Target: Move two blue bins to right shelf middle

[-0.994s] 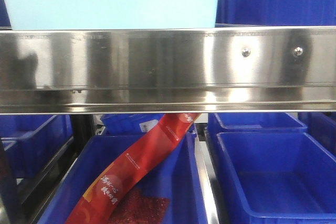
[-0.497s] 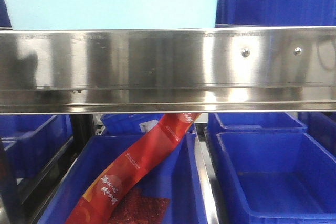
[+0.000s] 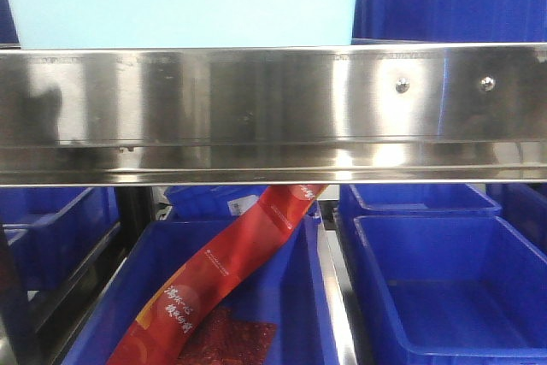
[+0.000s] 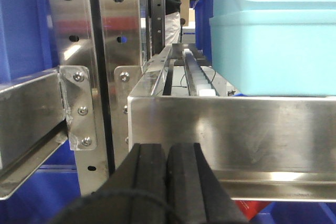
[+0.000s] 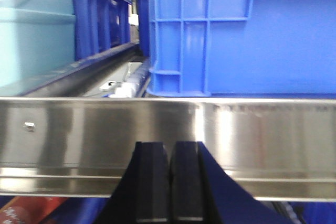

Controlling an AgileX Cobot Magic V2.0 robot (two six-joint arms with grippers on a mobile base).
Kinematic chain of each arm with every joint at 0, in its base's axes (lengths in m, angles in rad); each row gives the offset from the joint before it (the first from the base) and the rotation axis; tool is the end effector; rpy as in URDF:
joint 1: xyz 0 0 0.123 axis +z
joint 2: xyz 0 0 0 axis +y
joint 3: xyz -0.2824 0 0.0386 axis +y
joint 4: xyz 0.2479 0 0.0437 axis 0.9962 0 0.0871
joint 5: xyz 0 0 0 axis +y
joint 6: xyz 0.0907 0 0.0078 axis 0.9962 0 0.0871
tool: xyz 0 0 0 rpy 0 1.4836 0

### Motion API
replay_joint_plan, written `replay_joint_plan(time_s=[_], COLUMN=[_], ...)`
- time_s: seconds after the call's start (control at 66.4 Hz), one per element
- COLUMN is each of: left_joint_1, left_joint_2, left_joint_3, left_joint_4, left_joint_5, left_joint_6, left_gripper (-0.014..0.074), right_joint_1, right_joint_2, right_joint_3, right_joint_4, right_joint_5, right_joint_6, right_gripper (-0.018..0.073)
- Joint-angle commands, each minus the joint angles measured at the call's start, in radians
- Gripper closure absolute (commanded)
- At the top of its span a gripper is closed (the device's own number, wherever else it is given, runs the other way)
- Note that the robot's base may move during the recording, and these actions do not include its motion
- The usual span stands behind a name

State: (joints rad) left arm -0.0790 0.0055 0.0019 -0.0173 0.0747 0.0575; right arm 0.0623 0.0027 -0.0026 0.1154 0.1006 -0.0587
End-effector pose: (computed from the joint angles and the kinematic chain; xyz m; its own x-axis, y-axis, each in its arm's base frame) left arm 0.0569 -0.0046 0.2054 0.0083 0.0397 -0.9992 0.0799 0.9960 0.0402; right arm 0.0565 0.0046 0.2047 -0.0169 0.0551 -0.9983 -0.0730 0.9957 0.0562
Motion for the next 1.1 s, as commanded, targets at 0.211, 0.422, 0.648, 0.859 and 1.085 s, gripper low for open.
replay_joint_plan(time_s=[0.211,0.422,0.648,0.859,1.085], left_joint_1=[0.003,0.003,0.003,0.003,0.003], left_joint_2=[-0.006,-0.006,-0.006,-0.006,-0.006], left_joint_3=[-0.002,-0.002,-0.002,-0.002,-0.002], left_joint_4=[-0.007,-0.007,-0.007,-0.007,-0.007], left_joint_5=[-0.018,-0.018,-0.018,-0.018,-0.018], left_joint_6=[0.0,0.0,0.0,0.0,0.0], left_gripper=[0.0707,0.0707,0.0707,0.0707,0.0707], right_joint_1=[-0.031,-0.031,-0.031,-0.031,-0.031], right_joint_2=[-0.003,-0.003,-0.003,-0.003,-0.003], right_joint_3=[0.003,0.003,0.003,0.003,0.003], right_joint_4=[-0.007,-0.014,-0.014,-0.014,-0.014], right_joint_5=[-0.001,-0.001,-0.003,-0.003,-0.003], right_joint_6=[-0.007,-0.007,-0.007,-0.007,-0.007], right_gripper=[0.0721,0.0721,0.0721,0.0721,0.0721])
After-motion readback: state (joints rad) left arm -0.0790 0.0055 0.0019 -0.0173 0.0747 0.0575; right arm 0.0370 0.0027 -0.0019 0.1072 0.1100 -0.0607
